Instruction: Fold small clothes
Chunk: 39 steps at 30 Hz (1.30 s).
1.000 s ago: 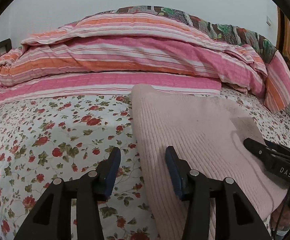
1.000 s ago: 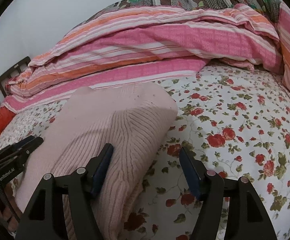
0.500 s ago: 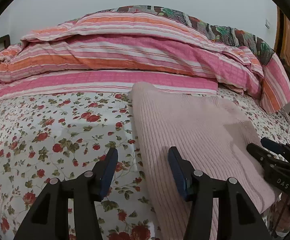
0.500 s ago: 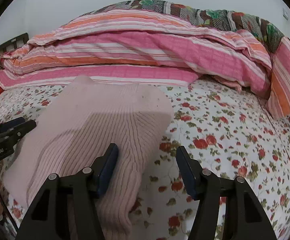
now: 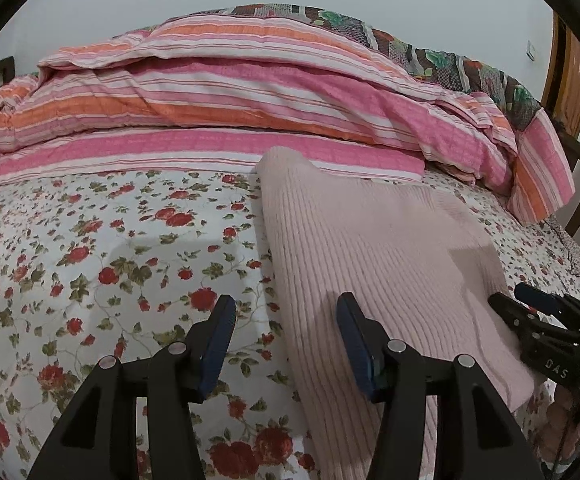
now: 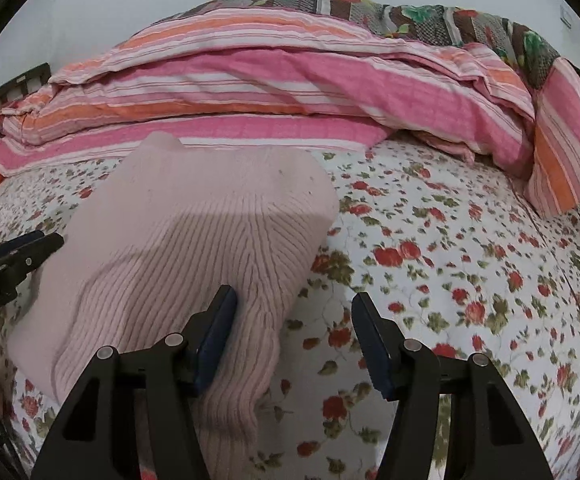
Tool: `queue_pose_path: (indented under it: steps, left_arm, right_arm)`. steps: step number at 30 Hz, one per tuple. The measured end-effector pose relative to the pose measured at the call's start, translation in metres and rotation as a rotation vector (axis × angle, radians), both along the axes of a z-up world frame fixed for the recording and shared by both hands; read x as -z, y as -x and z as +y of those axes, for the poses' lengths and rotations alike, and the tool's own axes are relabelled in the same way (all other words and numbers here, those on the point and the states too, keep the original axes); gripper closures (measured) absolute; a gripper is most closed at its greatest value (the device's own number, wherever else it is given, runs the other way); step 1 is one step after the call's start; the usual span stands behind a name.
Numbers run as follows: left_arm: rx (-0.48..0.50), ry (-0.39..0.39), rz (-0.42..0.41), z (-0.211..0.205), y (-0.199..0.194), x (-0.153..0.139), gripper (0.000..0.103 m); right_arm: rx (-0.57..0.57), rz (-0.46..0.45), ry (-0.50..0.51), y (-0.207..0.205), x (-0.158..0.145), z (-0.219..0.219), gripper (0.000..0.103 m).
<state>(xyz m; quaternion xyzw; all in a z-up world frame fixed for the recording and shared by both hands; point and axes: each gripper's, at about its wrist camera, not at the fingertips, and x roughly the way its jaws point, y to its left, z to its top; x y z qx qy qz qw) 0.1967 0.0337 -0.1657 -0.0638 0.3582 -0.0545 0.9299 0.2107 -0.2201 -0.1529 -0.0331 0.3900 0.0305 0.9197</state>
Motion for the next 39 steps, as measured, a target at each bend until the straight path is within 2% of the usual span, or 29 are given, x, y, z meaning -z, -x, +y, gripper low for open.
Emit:
queue_pose_path:
  steps: [4, 9, 13, 17, 19, 21, 24, 27, 29, 33, 39]
  left_arm:
    - [-0.011, 0.003, 0.011, 0.001, 0.003, 0.000, 0.051]
    - [-0.026, 0.088, 0.101, 0.012, 0.012, -0.001, 0.051]
    - [-0.034, 0.101, 0.160, 0.013, 0.029, -0.010, 0.051]
    - [-0.047, 0.064, 0.111, 0.006, 0.062, -0.041, 0.051]
    - [-0.052, 0.062, 0.079, 0.003, 0.080, -0.062, 0.047]
    - [-0.058, 0.045, 0.050, -0.002, 0.098, -0.083, 0.042]
    - [-0.087, 0.000, -0.004, -0.007, 0.120, -0.108, 0.030]
    - [-0.106, -0.036, -0.048, -0.013, 0.143, -0.129, 0.021]
    - [-0.106, -0.046, -0.059, -0.016, 0.152, -0.137, 0.018]
    - [-0.105, -0.087, -0.068, -0.022, 0.170, -0.147, 0.017]
    - [-0.108, -0.103, -0.074, -0.034, 0.184, -0.148, 0.017]
  right_arm:
    - [-0.009, -0.011, -0.015, 0.017, -0.006, -0.002, 0.045]
    - [-0.014, 0.007, -0.033, 0.041, -0.010, -0.009, 0.046]
    - [0.010, 0.008, -0.075, 0.061, -0.020, -0.018, 0.046]
    - [0.039, -0.025, -0.108, 0.085, -0.048, -0.024, 0.045]
    - [0.044, -0.042, -0.112, 0.096, -0.064, -0.025, 0.044]
    - [0.050, -0.061, -0.112, 0.110, -0.083, -0.026, 0.033]
    - [0.060, -0.077, -0.113, 0.128, -0.104, -0.028, 0.028]
    - [0.063, -0.067, -0.115, 0.143, -0.118, -0.029, 0.027]
    - [0.068, -0.068, -0.125, 0.152, -0.125, -0.032, 0.024]
    - [0.063, -0.110, -0.109, 0.174, -0.137, -0.031, 0.003]
    - [0.075, -0.114, -0.076, 0.187, -0.145, -0.031, 0.001]
